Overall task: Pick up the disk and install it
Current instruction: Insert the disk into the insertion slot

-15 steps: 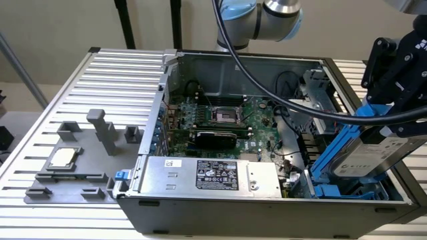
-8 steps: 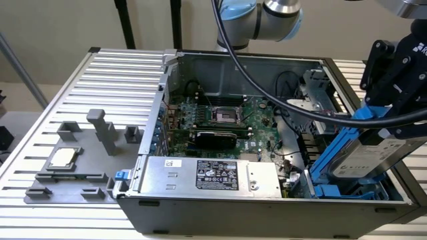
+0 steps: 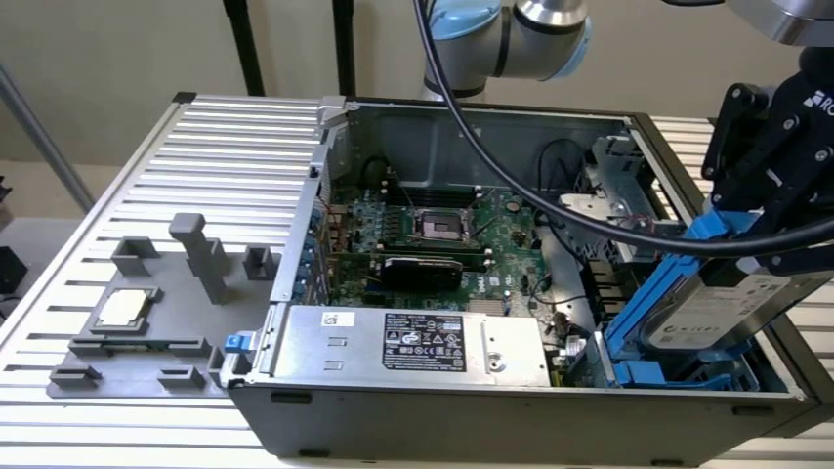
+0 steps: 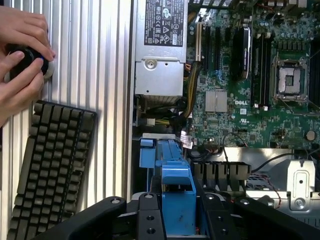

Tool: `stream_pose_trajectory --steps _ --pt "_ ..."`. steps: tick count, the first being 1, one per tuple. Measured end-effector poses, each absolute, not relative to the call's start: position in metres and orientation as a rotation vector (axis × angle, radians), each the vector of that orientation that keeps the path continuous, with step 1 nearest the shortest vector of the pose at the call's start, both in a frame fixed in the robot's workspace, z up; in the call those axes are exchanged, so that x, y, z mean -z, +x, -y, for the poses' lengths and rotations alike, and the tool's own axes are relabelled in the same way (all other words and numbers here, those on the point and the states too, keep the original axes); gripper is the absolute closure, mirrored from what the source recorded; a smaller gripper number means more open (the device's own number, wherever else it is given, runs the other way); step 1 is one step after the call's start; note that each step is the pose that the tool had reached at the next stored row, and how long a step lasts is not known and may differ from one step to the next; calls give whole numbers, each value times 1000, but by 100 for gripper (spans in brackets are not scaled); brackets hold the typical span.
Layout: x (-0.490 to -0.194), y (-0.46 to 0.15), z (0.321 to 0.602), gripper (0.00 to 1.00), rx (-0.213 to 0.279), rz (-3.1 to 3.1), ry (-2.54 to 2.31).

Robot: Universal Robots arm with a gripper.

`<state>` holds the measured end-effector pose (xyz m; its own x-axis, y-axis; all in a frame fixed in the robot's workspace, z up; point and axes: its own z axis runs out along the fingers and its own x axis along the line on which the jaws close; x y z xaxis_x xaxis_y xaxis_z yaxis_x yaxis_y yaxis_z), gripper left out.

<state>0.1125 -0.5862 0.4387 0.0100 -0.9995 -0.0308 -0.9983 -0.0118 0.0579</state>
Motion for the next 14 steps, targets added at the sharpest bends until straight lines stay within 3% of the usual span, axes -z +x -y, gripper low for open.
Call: stream_pose_trajectory --steps 14 --pt "-435 114 584 67 102 2192 2216"
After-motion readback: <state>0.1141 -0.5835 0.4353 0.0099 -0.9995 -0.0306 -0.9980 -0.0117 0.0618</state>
